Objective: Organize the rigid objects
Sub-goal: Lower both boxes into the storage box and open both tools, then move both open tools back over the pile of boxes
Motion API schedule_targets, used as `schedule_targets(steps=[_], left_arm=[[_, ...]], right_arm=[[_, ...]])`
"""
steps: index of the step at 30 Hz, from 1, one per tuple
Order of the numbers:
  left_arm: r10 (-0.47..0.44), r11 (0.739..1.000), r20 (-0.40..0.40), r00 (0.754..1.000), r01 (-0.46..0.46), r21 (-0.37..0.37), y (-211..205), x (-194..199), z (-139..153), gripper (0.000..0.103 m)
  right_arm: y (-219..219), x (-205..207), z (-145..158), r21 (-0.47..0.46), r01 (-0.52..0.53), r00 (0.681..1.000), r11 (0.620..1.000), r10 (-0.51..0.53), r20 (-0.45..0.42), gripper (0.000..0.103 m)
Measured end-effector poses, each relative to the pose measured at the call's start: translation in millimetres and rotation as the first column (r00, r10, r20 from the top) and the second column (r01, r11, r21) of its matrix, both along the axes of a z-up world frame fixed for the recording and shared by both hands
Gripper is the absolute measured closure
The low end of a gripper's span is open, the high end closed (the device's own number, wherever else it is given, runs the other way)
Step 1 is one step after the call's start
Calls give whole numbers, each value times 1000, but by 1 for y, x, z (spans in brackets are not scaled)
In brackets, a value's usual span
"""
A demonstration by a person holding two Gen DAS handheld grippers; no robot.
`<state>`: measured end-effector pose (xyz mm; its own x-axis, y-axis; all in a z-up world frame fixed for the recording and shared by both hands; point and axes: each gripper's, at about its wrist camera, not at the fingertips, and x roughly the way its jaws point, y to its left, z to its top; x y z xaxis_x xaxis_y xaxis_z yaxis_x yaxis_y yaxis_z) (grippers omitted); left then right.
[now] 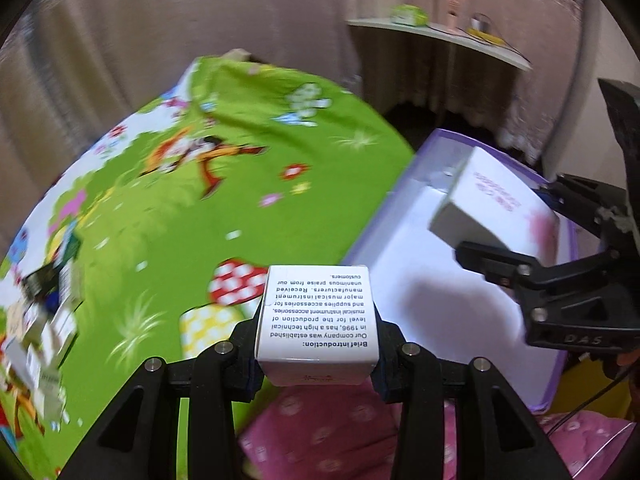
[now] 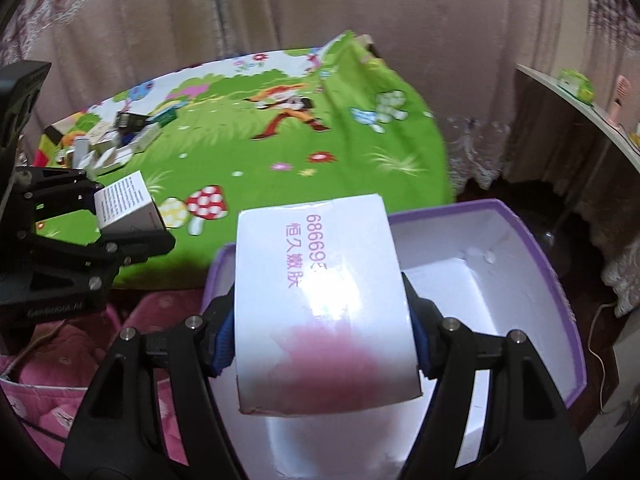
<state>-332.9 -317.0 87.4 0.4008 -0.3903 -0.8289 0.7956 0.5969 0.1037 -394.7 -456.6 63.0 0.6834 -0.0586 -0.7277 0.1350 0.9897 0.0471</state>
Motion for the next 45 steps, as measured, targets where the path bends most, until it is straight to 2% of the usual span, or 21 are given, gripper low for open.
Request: schedule_targets(steps=[8,11,15,16,17,19,20,24,28,33,36,38,40,45], left_arm=[[-118,993,-22,993,118,25,-56,-26,-10,61],[-163,986,-2,987,163,36,-72,-38,-13,61],[-219,976,-18,976,219,-3,-82,-50,-12,59],[-227,974,-23,974,226,-26,-83,-52,-10,54],[-222,974,-17,975,221,-49,-84,-53,-6,49],[-212,974,-5,977,211,-78,-83,-54,-2,32],[-205,974,2,979,204,-93,-81,-54,1,30],[-181,975,8,983,181,-130,-75,-50,7,29],[-132,980,10,991,132,-150,-60,-38,7,29],[-13,981,-19,1000,10,-194,-24,-6,10,29],[55,965,-79,995,-73,-254,0,15,16,29],[63,948,-114,991,-95,-304,12,22,20,28],[61,941,-116,991,-96,-325,15,22,22,22],[-54,936,-139,989,1,-352,-4,4,21,22]], right_arm=[[-46,-22,-6,-28,133,991,991,-133,-14,32],[-61,-30,-9,-31,181,983,983,-181,-22,32],[-81,-38,-12,-21,240,970,970,-241,-30,31],[-85,-40,-13,-17,259,965,966,-259,-37,30],[-91,-40,-16,-10,278,959,960,-279,-55,27],[-97,-41,-20,0,289,954,957,-289,-77,21],[-99,-41,-22,2,291,953,957,-290,-84,21],[-102,-43,-21,4,307,948,952,-306,-87,21],[-90,-34,-16,-1,276,958,961,-275,-80,20],[-56,-8,-11,-38,183,979,982,-186,-86,20],[-30,8,2,-124,134,989,983,-141,-45,20],[-23,13,12,-164,135,990,977,-140,-19,20],[-26,13,21,-171,152,988,973,-156,-10,20],[-43,2,35,-173,241,970,955,-242,12,20]])
